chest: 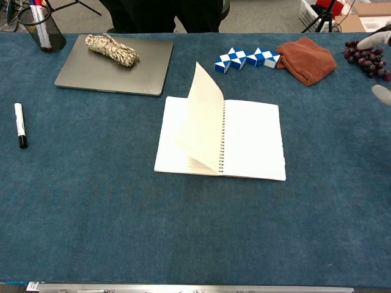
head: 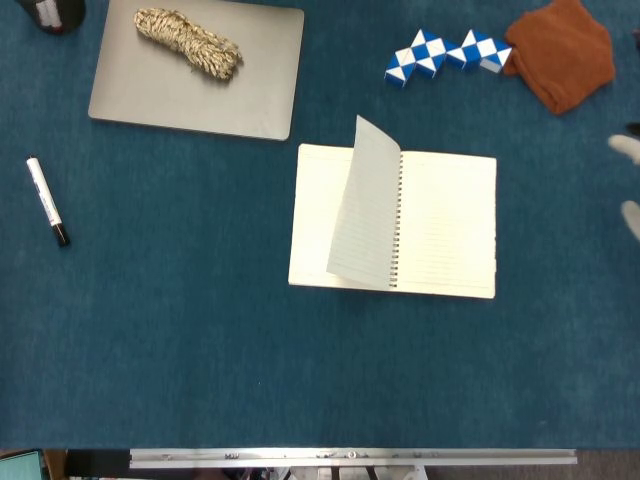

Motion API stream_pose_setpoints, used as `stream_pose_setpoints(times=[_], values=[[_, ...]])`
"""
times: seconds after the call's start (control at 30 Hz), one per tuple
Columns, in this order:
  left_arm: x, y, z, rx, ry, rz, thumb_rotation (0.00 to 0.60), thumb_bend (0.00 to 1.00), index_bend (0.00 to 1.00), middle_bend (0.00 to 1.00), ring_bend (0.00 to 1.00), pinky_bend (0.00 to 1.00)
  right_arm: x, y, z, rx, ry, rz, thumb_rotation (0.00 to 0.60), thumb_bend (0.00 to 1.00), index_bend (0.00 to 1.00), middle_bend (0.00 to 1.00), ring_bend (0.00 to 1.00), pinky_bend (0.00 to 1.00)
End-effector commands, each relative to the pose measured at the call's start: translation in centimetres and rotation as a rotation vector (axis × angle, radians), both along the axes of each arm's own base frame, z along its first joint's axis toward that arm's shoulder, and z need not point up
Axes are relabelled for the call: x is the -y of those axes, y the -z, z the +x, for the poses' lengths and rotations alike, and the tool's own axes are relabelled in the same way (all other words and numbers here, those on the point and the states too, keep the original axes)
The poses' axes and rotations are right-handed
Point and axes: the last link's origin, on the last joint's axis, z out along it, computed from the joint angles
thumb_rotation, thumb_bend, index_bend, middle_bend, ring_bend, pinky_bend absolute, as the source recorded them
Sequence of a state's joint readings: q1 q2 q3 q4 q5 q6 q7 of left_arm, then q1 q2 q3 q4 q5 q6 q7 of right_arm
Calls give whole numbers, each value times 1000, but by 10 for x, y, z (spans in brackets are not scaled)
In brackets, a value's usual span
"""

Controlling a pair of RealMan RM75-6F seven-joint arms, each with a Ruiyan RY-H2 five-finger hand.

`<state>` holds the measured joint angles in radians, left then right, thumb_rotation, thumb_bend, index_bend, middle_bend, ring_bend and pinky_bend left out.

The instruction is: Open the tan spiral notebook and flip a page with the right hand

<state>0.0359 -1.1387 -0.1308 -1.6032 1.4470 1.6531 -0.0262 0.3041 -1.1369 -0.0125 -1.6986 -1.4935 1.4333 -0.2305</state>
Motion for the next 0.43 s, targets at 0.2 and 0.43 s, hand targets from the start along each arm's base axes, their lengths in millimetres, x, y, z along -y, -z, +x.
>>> stream_pose_setpoints(times=[0.2,0.43], values=[[3,-10,1,-10,8,33,600,59,298,245,202,372,-47,-23,-29,-14,129,-100,600,327,242,234,111,171],[0,-9,-2,-17,-8,11,600,59,299,245,202,372,-62,-38,-44,-4,209,-155,600,327,242,234,111,172]])
